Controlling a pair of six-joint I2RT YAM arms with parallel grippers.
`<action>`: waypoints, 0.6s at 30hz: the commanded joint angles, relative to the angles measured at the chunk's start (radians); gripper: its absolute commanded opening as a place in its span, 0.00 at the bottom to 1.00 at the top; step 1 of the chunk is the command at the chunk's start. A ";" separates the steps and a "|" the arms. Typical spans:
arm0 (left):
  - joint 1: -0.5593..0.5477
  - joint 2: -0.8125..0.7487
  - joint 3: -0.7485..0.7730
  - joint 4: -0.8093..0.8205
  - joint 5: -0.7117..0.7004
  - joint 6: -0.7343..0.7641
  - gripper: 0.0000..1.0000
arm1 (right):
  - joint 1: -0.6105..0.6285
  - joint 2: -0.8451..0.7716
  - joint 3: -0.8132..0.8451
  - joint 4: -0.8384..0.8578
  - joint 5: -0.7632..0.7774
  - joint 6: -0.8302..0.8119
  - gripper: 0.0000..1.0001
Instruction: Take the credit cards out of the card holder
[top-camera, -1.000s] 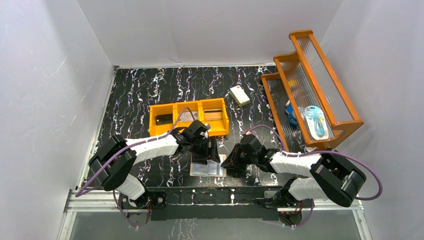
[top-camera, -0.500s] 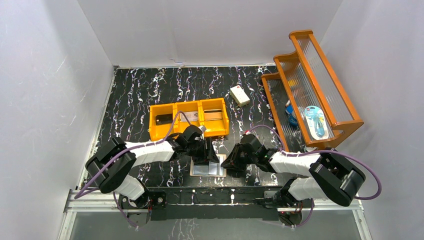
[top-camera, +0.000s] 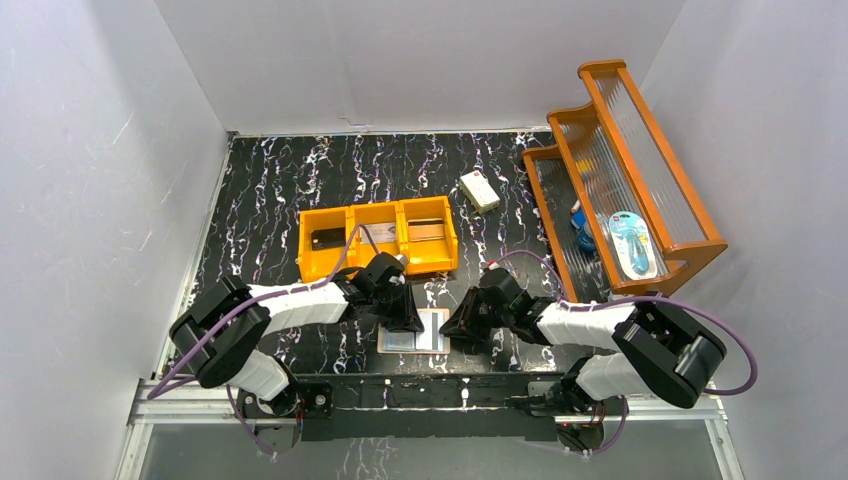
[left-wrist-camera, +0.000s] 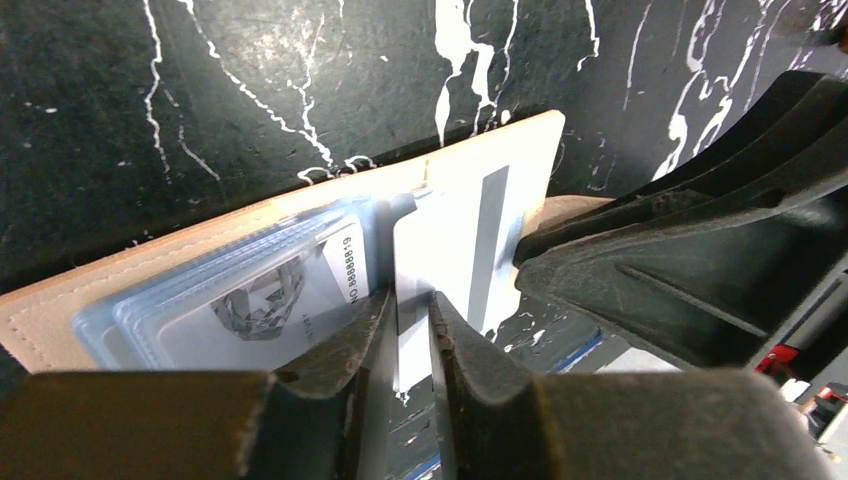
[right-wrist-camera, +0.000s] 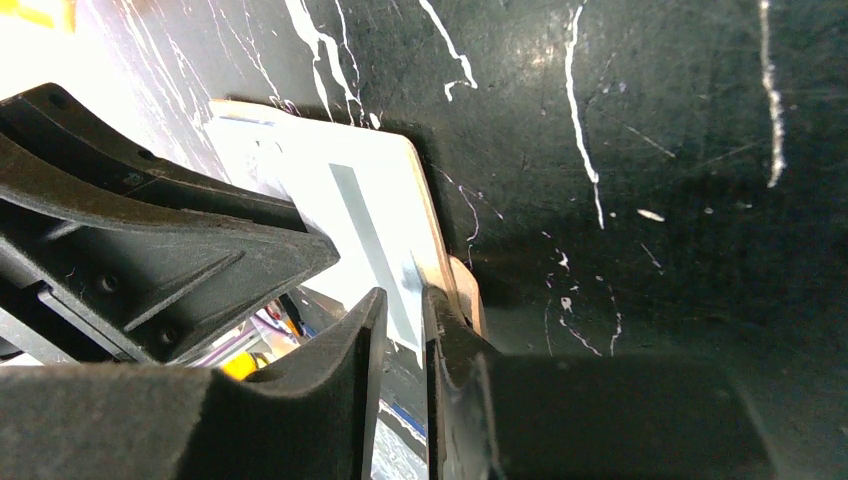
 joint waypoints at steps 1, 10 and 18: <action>-0.006 -0.035 0.022 -0.095 -0.022 0.037 0.15 | 0.012 0.046 -0.040 -0.098 0.052 -0.023 0.29; -0.007 -0.040 0.040 -0.107 0.003 0.051 0.00 | 0.012 0.054 -0.030 -0.106 0.052 -0.030 0.28; -0.007 -0.066 0.057 -0.153 -0.022 0.058 0.00 | 0.012 -0.045 0.082 -0.165 0.058 -0.125 0.29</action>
